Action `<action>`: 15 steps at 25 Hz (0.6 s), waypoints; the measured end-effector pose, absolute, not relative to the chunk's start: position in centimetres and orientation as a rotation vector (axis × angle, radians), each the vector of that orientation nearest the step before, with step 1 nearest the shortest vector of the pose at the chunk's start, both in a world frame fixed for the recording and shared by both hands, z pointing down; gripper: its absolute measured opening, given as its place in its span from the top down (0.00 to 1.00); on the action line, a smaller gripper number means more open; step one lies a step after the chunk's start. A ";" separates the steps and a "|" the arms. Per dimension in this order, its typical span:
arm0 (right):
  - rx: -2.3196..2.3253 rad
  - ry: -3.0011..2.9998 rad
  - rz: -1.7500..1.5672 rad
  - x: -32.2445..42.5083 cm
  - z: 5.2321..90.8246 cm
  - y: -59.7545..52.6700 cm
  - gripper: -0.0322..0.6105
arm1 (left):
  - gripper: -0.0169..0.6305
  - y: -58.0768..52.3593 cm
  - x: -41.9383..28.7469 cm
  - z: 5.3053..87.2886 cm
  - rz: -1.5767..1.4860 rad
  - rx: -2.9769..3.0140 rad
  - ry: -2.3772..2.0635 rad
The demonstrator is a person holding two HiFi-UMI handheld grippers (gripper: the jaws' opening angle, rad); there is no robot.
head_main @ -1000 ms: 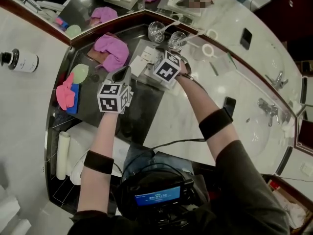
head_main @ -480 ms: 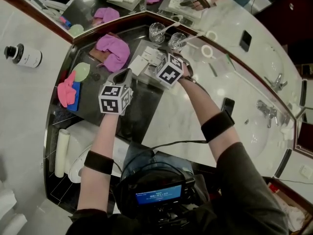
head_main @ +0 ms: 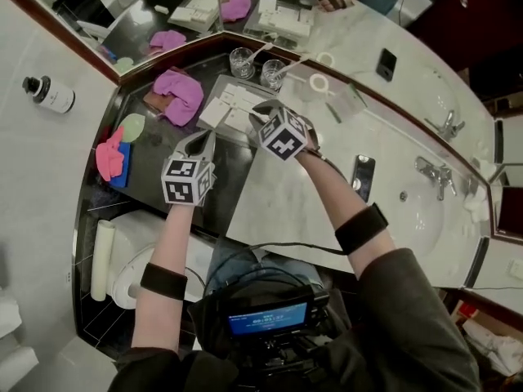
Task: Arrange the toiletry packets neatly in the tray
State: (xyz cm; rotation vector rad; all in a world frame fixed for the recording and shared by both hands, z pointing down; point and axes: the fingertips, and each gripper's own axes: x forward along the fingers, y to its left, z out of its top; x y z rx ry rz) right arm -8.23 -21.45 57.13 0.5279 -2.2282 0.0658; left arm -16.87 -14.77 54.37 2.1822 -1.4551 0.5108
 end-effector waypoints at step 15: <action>0.830 -2.312 0.341 4.4 52.4 -10.7 0.94 | 0.97 -5.7 -8.9 50.8 0.518 2.280 -1.386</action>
